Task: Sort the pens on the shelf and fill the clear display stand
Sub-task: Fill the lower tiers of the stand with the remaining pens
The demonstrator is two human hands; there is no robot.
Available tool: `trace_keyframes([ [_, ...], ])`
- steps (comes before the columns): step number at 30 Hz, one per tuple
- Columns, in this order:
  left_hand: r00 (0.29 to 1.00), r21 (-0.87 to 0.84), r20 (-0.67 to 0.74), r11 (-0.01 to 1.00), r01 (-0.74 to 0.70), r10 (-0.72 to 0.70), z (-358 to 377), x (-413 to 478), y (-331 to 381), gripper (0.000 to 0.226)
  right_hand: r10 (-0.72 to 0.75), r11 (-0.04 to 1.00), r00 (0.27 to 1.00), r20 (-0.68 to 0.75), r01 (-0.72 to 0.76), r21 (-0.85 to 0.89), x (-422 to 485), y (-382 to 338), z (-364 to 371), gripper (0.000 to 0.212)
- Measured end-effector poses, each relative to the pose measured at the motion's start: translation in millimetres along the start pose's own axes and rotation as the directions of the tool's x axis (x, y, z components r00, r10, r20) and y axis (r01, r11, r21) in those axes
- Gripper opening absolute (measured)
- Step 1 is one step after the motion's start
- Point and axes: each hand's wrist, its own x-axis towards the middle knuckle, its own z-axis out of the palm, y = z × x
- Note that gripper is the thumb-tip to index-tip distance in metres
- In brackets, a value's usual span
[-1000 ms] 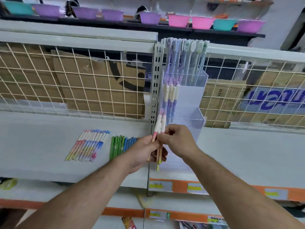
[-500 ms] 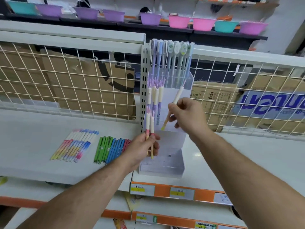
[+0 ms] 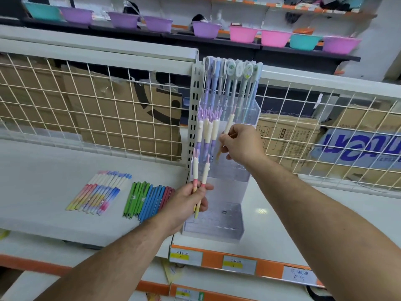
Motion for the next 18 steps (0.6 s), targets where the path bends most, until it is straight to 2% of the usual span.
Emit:
trace_keyframes([
  [5, 1.0, -0.002, -0.009, 1.0, -0.003, 0.003, 0.4, 0.4, -0.4, 0.022, -0.025, 0.99, 1.0, 0.014, 0.027, -0.135, 1.0, 4.5, 4.3, 0.028],
  [12, 1.0, 0.006, -0.018, 1.0, -0.02, 0.02, -0.5, -0.5, -2.3, 0.023, -0.083, 0.959, 0.993, 0.086, 0.103, -0.266, 0.2, -1.8, 4.4, 0.025],
  [18, 0.999, 0.018, -0.021, 0.999, -0.034, 0.035, -0.4, -0.2, -4.2, 0.023, -0.057, 0.957, 0.996, 0.074, 0.075, -0.28, -4.6, 4.9, 5.0, 0.021],
])
